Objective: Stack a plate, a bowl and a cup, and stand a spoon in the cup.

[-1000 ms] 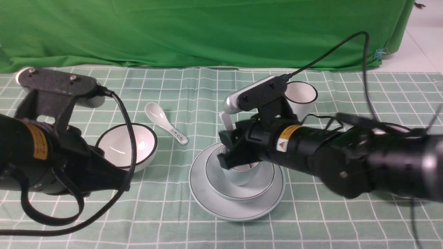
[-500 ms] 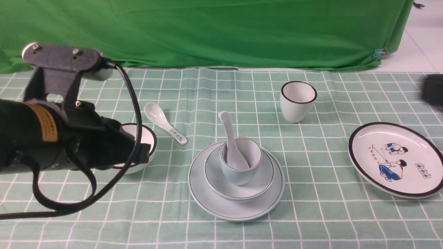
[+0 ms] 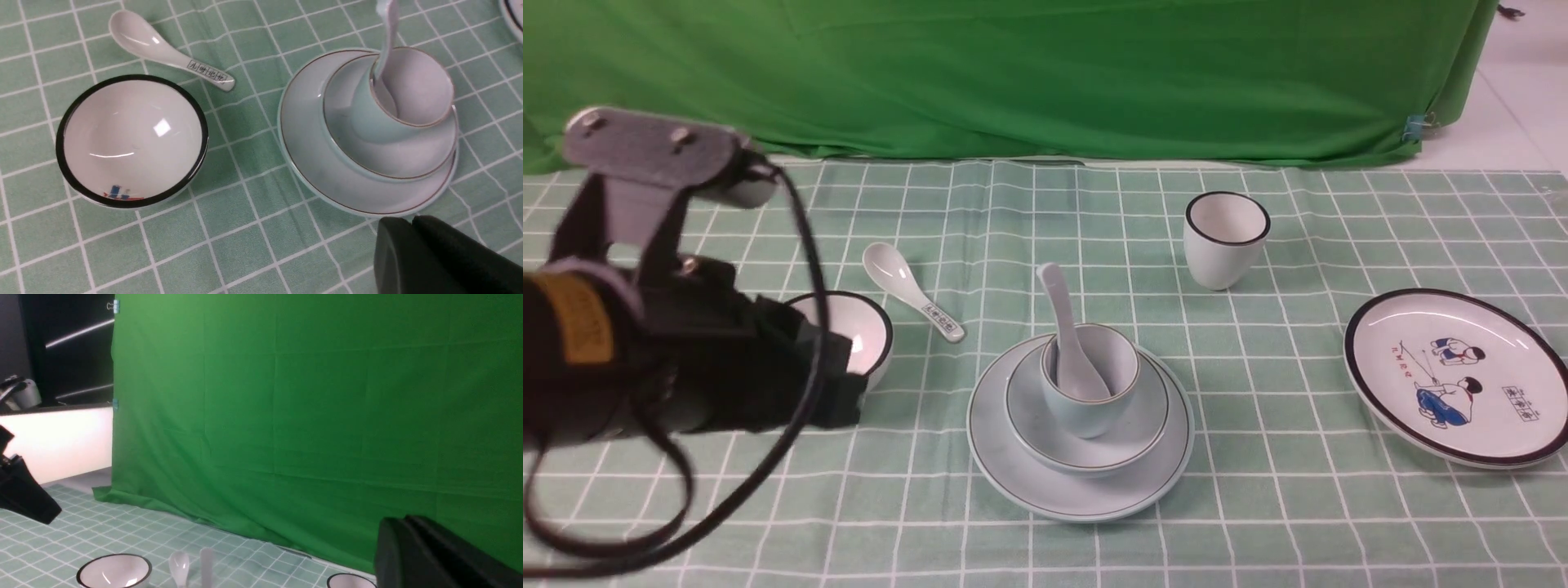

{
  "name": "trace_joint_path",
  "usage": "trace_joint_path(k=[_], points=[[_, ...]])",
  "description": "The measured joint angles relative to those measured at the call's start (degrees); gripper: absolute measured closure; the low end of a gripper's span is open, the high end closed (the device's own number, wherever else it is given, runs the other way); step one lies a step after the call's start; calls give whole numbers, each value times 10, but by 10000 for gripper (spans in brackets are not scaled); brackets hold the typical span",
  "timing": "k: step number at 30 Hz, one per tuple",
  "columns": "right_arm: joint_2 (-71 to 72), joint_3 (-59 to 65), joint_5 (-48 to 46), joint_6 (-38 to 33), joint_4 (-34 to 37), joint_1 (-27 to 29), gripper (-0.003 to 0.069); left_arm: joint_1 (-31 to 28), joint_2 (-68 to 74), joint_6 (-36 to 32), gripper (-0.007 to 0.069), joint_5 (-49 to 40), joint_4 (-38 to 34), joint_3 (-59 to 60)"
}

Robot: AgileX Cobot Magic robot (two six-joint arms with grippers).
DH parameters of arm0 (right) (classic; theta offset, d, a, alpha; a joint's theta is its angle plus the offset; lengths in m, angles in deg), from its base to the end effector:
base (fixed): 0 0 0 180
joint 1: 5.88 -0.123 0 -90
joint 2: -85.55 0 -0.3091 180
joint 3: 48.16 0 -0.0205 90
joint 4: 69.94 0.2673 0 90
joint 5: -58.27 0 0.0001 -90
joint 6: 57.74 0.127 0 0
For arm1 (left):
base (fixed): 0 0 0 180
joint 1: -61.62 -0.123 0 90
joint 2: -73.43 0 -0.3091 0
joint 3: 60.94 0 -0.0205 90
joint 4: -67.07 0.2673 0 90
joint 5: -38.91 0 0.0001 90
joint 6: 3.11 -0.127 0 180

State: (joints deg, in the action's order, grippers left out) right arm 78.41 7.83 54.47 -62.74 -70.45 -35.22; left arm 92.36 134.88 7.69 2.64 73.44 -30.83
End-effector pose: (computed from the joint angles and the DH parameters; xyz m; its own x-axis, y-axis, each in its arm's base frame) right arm 0.0343 0.0192 0.3502 0.3870 0.1074 -0.9158 -0.4545 0.8864 -0.0881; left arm 0.1936 -0.1054 0.3302 -0.5685 0.2236 -0.7917 0.4114 0.9107 -0.0381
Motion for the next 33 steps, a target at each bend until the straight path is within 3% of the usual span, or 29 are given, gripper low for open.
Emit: trace_joint_path(k=[7,14,28,33], points=[[1,0,9,0,-1,0,603,0,-190,-2,615,84,-3,123],[1,0,9,0,-1,0,587,0,-288,-3,615,103,-5,151],[1,0,9,0,-1,0,544,0,-300,-12,613,111,-3,157],[1,0,9,0,-1,0,528,-54,-341,-62,613,168,-54,199]])
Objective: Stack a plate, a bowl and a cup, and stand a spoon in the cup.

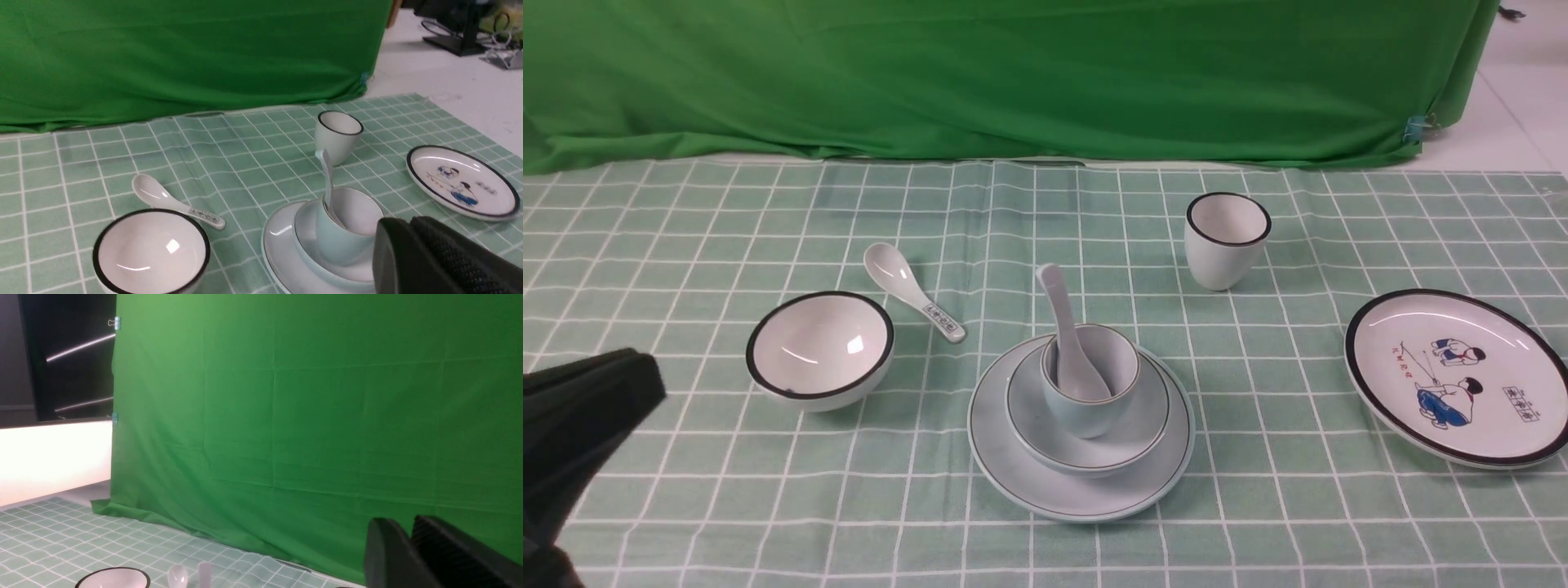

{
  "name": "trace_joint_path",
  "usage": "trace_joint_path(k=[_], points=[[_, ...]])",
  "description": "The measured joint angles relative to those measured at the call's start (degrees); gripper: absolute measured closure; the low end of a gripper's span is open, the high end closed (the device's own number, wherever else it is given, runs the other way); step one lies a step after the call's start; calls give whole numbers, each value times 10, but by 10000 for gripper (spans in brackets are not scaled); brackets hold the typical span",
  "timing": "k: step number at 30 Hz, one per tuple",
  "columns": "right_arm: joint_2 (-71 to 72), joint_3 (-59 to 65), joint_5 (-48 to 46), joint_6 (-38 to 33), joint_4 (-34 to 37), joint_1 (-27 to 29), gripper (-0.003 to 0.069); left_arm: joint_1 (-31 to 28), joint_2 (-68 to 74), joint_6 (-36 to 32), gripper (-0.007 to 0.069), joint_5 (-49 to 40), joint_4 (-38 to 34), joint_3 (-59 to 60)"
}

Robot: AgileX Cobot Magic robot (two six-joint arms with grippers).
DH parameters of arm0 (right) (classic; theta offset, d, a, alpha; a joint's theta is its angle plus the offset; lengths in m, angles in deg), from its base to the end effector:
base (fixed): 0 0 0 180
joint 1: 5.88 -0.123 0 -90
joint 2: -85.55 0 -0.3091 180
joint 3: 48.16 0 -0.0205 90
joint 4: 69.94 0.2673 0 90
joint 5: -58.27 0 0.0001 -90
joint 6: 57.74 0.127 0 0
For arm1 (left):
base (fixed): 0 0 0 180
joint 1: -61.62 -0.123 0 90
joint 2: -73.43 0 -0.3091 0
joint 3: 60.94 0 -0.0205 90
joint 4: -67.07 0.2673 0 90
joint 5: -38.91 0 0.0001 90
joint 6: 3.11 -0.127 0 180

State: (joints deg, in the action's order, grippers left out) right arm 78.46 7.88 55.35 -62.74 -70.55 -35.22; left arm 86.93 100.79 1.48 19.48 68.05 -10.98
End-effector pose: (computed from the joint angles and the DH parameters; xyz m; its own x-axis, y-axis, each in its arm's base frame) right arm 0.0336 0.0188 0.3517 0.4000 0.1127 -0.9095 -0.4526 0.8872 -0.0891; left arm 0.0978 -0.0455 0.3287 -0.1330 -0.0078 -0.9911 0.4147 0.9078 -0.0628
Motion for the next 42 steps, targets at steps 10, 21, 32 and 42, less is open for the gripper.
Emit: trace_joint_path(k=[10,21,32,42], points=[[0,0,0,0,0,0,489,-212,-151,-62,613,168,-60,245],[0,0,0,0,0,0,457,-220,-201,-62,613,68,-56,282],[0,0,0,0,0,0,424,-220,-201,-63,613,65,-55,282],[0,0,0,0,0,0,419,-220,-201,-63,613,65,-54,282]])
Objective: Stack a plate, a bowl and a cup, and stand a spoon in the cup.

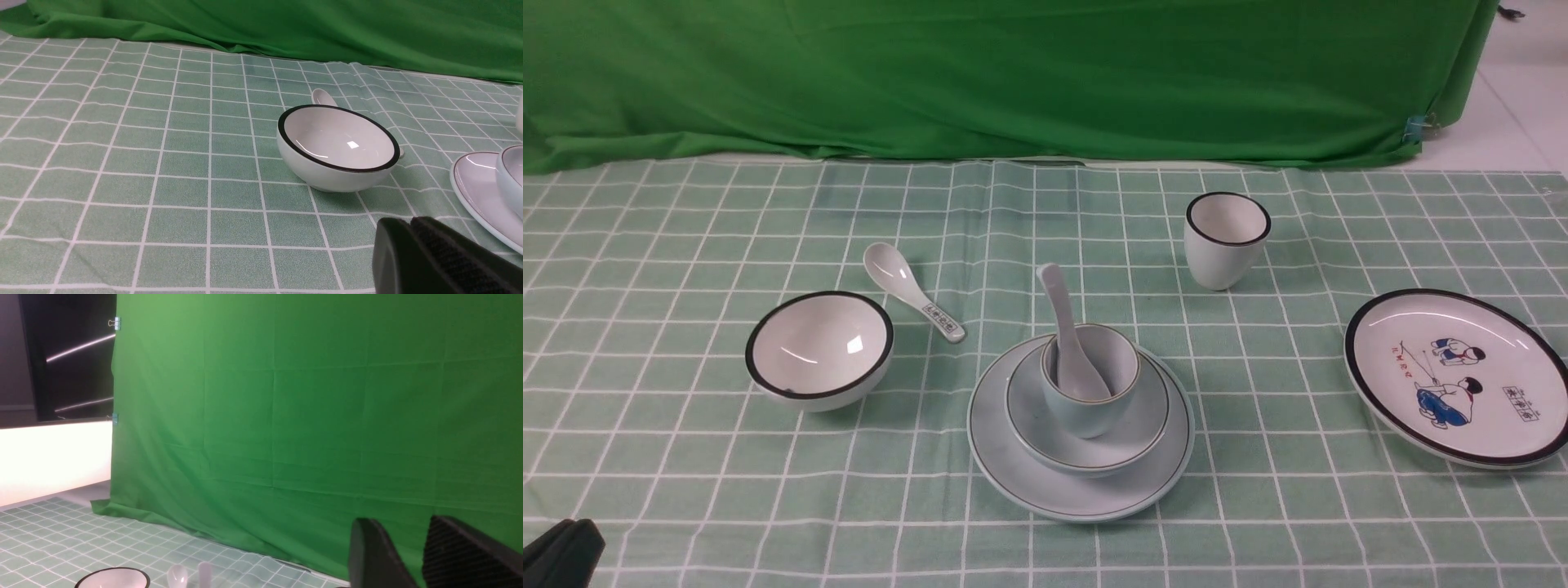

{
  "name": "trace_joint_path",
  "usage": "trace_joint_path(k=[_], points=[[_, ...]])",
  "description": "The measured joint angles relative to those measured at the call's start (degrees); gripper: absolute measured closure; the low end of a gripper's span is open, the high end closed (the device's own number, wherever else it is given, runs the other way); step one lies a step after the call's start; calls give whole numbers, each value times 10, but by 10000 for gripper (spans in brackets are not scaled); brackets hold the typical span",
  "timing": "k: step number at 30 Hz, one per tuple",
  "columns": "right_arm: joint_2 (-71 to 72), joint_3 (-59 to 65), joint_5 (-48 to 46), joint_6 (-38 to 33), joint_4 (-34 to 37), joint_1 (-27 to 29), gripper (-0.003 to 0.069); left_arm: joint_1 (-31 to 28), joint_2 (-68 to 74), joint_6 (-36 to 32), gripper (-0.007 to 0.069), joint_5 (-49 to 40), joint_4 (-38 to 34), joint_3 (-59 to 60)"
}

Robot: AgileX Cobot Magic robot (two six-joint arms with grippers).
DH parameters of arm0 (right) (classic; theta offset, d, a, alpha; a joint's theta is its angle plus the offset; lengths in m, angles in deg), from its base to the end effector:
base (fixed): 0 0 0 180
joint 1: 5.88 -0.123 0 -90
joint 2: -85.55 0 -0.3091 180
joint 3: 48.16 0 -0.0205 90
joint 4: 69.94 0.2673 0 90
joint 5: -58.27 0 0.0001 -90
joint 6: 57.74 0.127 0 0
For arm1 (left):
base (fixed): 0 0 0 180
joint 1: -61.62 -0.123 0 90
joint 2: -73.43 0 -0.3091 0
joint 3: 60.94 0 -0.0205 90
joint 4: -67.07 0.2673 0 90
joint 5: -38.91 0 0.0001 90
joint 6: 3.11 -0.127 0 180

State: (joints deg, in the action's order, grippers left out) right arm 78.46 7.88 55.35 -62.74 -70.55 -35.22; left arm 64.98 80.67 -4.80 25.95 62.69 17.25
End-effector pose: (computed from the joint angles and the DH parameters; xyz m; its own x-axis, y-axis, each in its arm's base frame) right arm 0.0336 0.0188 0.3517 0.4000 0.1127 -0.9095 -0.4526 0.8872 -0.0891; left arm 0.0835 -0.0071 0.1851 -0.1483 -0.0364 -0.9883 0.0689 0.9965 -0.0470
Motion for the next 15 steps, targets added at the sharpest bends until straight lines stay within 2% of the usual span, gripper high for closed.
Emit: trace_joint_path(k=[6,10,15], points=[[0,0,-27,0,0,14,418,0,0,0,612,0,0,0],[0,25,-56,-5,0,90,418,0,0,0,612,0,0,0],[-1,111,-61,-22,0,217,418,0,0,0,611,0,0,0]])
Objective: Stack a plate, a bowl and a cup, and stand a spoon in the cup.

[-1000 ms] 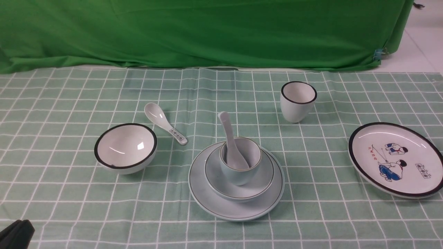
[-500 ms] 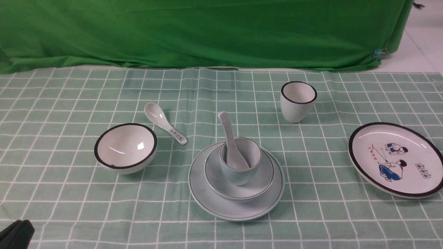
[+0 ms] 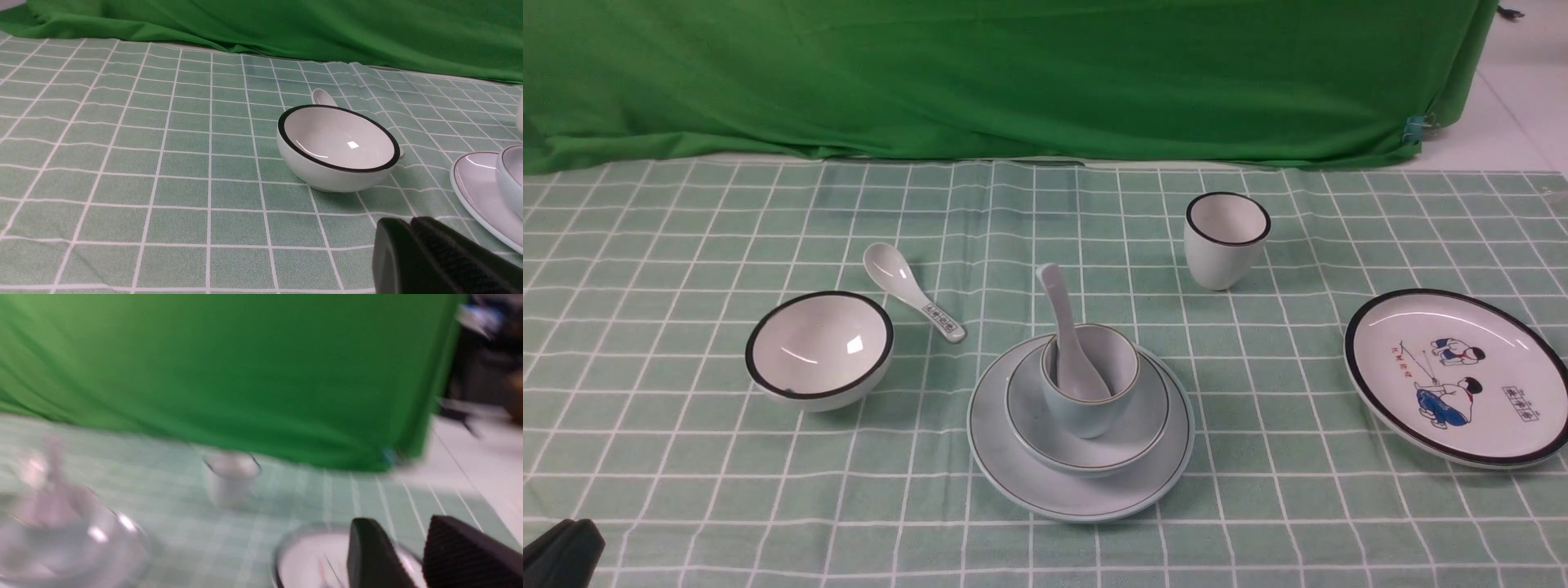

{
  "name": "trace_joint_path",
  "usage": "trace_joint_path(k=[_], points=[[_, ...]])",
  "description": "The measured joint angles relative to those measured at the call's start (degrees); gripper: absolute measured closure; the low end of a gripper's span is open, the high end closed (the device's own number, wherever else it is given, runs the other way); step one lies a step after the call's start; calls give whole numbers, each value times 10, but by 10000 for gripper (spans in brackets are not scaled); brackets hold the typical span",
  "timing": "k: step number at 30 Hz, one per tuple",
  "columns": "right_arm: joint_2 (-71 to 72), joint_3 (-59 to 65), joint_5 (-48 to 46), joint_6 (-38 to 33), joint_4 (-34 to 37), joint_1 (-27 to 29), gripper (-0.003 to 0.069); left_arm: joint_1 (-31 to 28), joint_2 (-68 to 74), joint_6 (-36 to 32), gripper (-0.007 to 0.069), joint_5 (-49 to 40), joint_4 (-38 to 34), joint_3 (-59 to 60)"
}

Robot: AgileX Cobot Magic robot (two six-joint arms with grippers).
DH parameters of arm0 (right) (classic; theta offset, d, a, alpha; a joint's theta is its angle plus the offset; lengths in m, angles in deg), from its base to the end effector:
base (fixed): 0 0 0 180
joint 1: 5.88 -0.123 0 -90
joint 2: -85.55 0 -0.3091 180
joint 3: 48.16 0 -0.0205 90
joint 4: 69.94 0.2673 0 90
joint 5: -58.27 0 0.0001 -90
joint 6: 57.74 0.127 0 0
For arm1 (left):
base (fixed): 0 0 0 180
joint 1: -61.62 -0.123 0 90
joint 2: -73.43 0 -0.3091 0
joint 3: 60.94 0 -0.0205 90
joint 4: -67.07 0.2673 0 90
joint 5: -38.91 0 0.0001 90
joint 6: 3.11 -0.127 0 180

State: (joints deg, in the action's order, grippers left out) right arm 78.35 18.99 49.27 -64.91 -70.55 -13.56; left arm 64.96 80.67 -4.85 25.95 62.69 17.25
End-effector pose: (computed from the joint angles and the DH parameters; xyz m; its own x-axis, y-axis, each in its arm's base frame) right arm 0.0707 0.0093 0.2682 0.1316 -0.1187 -0.9842 -0.1153 0.9842 -0.1341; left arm 0.0835 -0.0071 0.1851 -0.1482 -0.0355 -0.9883 0.0687 0.9966 -0.0461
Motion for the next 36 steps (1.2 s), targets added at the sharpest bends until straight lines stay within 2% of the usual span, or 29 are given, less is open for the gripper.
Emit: trace_joint_path(k=[3,6,36], points=[[-1,76,0,0,0,49,418,0,0,0,610,0,0,0],[-1,110,-42,0,0,75,418,0,0,0,608,0,0,0],[-1,111,-51,-11,0,81,418,0,0,0,607,-1,0,0]])
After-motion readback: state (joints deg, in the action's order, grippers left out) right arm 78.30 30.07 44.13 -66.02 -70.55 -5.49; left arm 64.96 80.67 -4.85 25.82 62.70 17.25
